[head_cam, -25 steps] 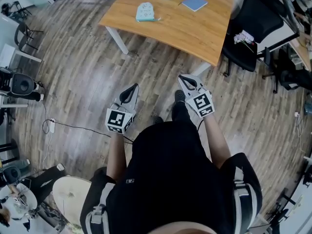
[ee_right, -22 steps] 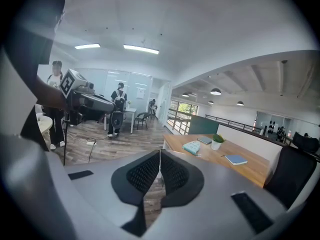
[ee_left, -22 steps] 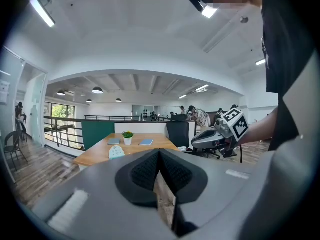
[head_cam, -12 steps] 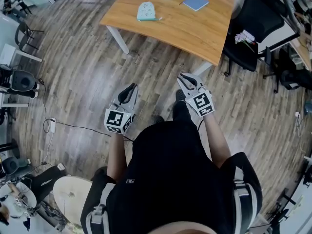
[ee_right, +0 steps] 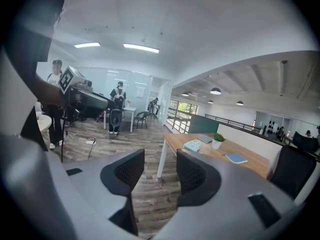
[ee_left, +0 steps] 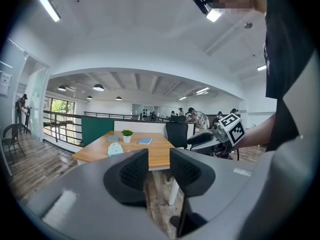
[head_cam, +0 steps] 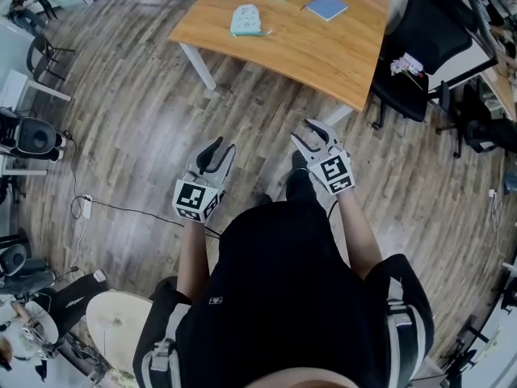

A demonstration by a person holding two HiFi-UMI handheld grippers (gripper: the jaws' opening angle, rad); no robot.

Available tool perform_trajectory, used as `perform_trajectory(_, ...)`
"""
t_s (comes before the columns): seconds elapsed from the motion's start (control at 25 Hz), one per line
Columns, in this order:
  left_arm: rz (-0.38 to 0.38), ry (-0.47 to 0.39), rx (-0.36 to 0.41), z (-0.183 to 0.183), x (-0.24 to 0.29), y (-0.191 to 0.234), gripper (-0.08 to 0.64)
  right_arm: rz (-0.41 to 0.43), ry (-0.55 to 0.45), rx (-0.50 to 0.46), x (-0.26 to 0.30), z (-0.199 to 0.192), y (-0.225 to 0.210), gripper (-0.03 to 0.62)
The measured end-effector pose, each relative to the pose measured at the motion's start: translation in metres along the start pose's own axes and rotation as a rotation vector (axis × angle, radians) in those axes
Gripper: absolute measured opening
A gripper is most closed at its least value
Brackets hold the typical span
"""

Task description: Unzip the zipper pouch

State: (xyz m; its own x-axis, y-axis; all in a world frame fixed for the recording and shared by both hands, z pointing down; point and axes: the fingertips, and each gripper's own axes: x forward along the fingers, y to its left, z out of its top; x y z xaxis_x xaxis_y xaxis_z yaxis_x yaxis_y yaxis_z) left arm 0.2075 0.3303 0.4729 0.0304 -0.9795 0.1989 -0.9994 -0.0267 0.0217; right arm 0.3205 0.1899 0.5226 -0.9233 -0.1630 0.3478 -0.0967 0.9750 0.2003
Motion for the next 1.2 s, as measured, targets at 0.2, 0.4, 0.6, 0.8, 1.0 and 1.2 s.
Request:
perform_trajectory(0.2, -0.002, -0.008, -0.005, 0.003, -0.001, 0.002, 0.153, -0.006, 0.005, 0.004, 0.0, 0.001, -0.002, 0.225)
perform_trajectory(0.4, 0.011, -0.009, -0.014, 0.0, -0.008, 0.005, 0.174, -0.002, 0.008, 0.006, 0.004, 0.003, 0.004, 0.247)
perform_trajectory(0.6, 0.017, 0.001, -0.026, -0.007, -0.019, 0.01, 0.181, 0.005, 0.011, 0.003, 0.009, 0.005, 0.012, 0.253)
perform_trajectory(0.8, 0.029, 0.017, -0.035, -0.015, -0.022, 0.016, 0.183, 0.023, 0.024, 0.005, 0.014, 0.0, 0.018, 0.256)
perform_trajectory(1.0, 0.032, 0.021, -0.037, -0.012, -0.013, 0.026, 0.183, 0.032, 0.027, 0.004, 0.028, 0.002, 0.009, 0.256)
perform_trajectory(1.2, 0.034, 0.043, -0.033, -0.012, -0.003, 0.034, 0.183, 0.043, 0.021, 0.013, 0.044, 0.004, -0.003, 0.256)
